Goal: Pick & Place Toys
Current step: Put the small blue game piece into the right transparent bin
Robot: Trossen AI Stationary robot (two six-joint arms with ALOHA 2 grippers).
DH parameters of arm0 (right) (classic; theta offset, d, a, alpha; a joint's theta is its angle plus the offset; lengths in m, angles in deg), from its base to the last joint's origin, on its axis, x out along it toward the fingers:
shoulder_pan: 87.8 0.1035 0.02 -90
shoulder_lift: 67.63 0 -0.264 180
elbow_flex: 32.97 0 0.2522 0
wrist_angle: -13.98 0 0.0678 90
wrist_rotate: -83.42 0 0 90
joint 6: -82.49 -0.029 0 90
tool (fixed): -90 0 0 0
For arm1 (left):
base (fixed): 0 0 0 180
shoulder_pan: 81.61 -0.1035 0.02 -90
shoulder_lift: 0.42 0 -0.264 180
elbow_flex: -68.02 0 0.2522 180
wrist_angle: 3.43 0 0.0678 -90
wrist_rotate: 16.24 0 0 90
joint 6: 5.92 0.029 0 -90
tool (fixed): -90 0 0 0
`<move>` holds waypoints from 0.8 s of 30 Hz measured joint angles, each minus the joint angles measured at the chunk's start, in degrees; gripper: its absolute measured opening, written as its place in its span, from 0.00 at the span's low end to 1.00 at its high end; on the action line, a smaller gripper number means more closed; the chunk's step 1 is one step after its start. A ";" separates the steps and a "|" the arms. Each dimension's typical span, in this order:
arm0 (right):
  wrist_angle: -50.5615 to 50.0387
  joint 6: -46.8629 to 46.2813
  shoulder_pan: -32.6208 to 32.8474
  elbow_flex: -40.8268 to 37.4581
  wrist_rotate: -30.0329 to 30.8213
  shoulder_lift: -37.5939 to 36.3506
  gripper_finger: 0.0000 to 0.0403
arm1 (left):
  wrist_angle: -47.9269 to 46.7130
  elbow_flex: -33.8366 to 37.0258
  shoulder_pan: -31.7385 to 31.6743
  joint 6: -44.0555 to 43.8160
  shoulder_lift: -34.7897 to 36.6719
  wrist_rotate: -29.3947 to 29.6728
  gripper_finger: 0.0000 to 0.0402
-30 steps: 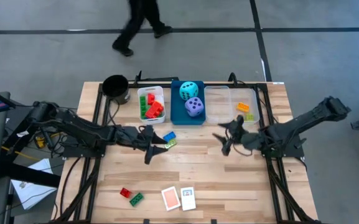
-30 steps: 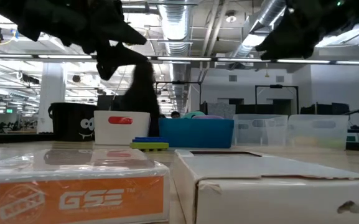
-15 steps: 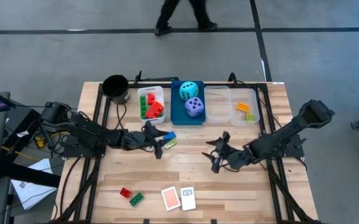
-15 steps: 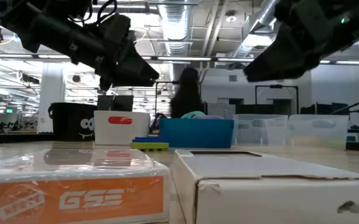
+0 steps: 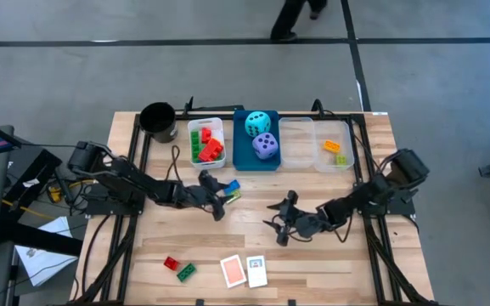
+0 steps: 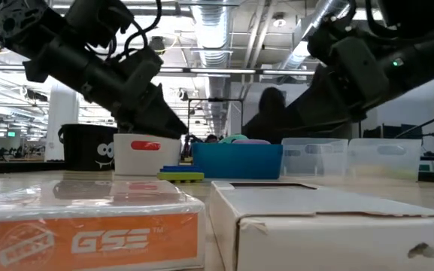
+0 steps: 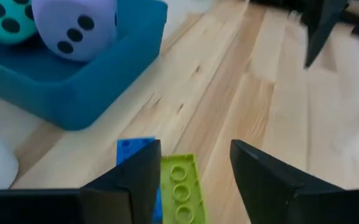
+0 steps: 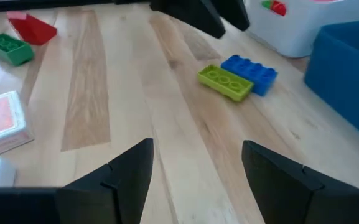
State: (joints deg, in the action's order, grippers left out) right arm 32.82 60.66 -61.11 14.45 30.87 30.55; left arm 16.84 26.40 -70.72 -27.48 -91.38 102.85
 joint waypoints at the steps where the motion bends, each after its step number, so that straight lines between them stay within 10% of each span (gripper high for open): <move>1: 0.01 0.24 -0.28 0.45 -0.35 0.33 0.59 | -0.88 0.00 -0.03 0.28 -0.06 0.01 0.49; 11: -0.35 2.34 -0.97 2.19 -1.88 0.49 0.59 | -8.99 0.00 -3.04 0.35 -0.06 2.71 0.72; 24: -0.40 2.34 -0.97 2.19 -1.88 0.47 0.59 | -13.42 0.00 -4.31 -2.88 -0.06 2.88 0.74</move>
State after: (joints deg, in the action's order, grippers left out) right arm 32.42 63.01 -62.08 16.64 28.99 31.02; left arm 3.41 26.40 -75.02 -30.37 -91.45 105.73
